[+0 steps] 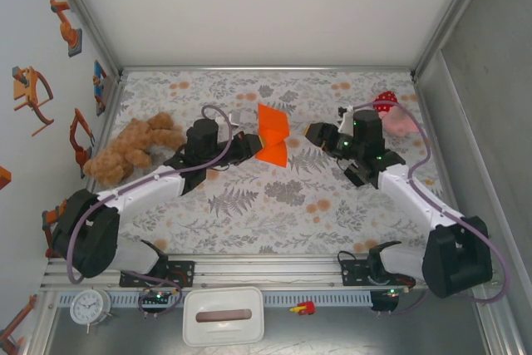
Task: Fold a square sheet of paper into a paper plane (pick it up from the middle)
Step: Turn over the paper at the center of the table.
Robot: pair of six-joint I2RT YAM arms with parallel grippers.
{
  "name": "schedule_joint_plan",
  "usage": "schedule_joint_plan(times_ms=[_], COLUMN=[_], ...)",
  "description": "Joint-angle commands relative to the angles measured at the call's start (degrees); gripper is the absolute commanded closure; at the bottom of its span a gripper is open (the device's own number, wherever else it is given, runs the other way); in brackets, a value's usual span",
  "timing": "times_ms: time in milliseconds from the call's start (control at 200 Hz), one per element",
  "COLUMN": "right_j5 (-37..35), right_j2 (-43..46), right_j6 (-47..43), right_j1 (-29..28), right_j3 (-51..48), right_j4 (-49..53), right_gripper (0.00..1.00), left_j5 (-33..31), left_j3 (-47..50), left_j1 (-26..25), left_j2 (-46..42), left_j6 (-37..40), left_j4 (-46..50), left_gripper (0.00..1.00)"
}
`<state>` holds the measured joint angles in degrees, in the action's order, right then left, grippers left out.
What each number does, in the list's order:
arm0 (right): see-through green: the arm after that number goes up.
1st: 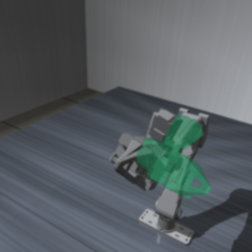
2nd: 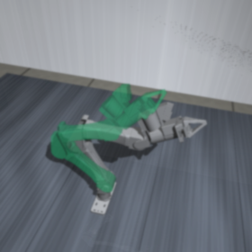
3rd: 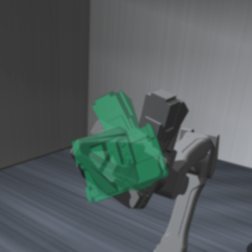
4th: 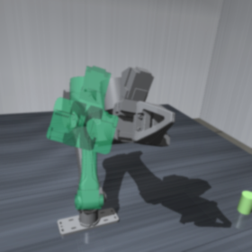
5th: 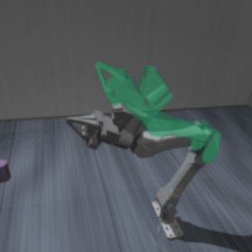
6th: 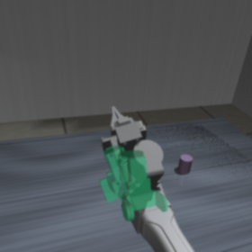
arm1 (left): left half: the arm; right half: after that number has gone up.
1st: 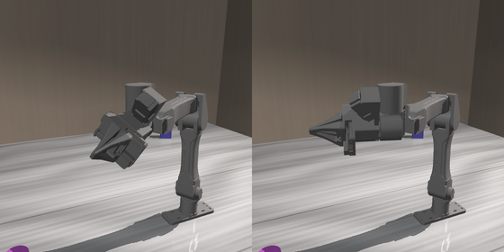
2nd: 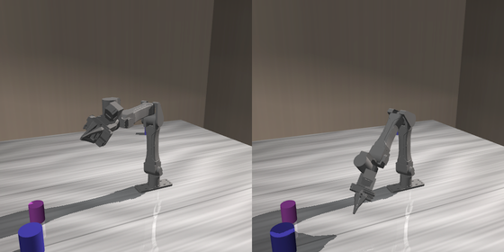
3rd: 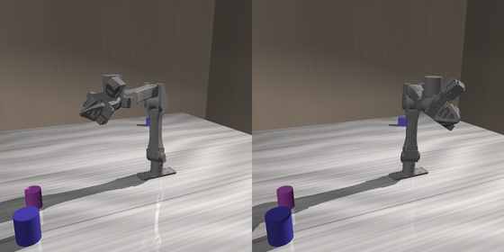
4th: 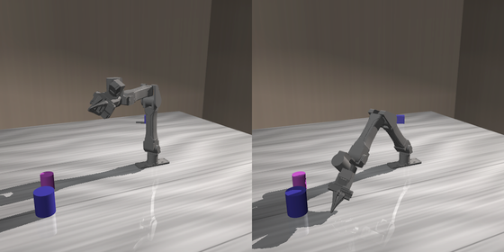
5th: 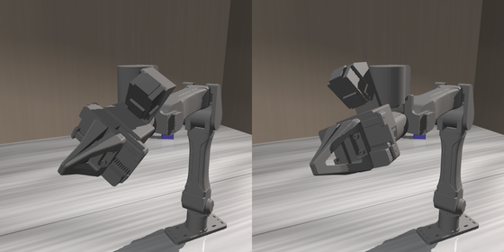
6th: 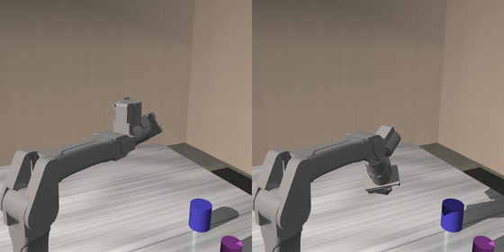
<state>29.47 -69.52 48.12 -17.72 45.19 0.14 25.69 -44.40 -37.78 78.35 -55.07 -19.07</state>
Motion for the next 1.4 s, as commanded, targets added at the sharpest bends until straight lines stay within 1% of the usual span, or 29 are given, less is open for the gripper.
schedule_joint_plan(times_ms=[0,45,205,245,275,320,446,501,601,691,811,901,977,1087,1222,1307,1392], right_j5=[-6.3,-8.2,-13.0,-14.5,-15.7,-17.2,-19.6,-20.7,-23.2,-25.3,-27.5,-29.1,-30.4,-32.3,-33.6,-33.4,-32.3], right_j2=[2.8,3.5,5.2,5.7,6.2,6.7,8.4,8.9,10.0,10.8,11.8,12.7,13.8,15.1,15.9,15.7,14.8], right_j6=[-6.8,-7.8,-9.5,-9.5,-9.7,-9.9,-10.1,-10.1,-10.0,-10.1,-10.2,-10.1,-9.7,-9.0,-8.7,-8.8,-8.8], right_j1=[0.4,0.4,0.4,0.4,0.4,0.4,0.4,0.4,0.4,0.4,0.4,0.4,0.4,0.5,0.7,0.7,0.7], right_j3=[3.0,3.6,4.6,4.5,4.4,4.2,3.1,2.8,2.0,1.6,1.2,0.7,0.1,-1.0,-1.2,-1.1,-0.9], right_j4=[8.9,11.0,15.4,16.2,16.6,17.2,17.8,18.1,19.2,20.4,21.9,22.7,23.0,23.2,23.9,24.1,24.1], right_gripper=[0.46,0.46,0.45,0.43,0.38,0.37,0.31,0.31,0.3,0.3,0.3,0.31,0.31,0.31,0.31,0.31,0.31], left_j5=[-6.8,-9.8,-26.2,-30.6,-33.8,-38.4,-51.8,-58.9,-68.9,-74.7,-77.8,-77.0,-73.1,-63.0,-49.0,-40.9,-34.9], left_j3=[-4.8,-6.5,-13.2,-14.8,-16.2,-18.2,-24.0,-26.7,-31.1,-35.1,-40.5,-43.8,-46.4,-47.5,-44.9,-43.1,-41.1], left_j1=[0.3,0.2,-1.3,-2.0,-2.6,-3.4,-6.2,-7.5,-9.6,-11.4,-13.6,-15.0,-15.6,-15.7,-15.5,-15.2,-14.3], left_j2=[-4.0,-4.9,-5.4,-5.0,-4.7,-3.9,0.5,3.5,10.1,16.8,26.0,31.9,35.9,39.5,40.3,39.5,37.2], left_j6=[10.6,13.7,22.3,23.8,24.9,26.3,29.3,29.9,29.9,28.6,26.0,24.6,23.8,23.3,22.1,21.2,20.4], left_j4=[16.8,22.4,41.4,45.0,47.8,51.4,60.2,64.2,70.1,74.5,78.5,79.5,79.2,74.9,66.4,61.3,57.0], left_gripper=[0.9,0.9,0.91,0.92,0.92,0.91,0.91,0.91,0.91,0.91,0.91,0.9,0.87,0.84,0.81,0.75,0.67])
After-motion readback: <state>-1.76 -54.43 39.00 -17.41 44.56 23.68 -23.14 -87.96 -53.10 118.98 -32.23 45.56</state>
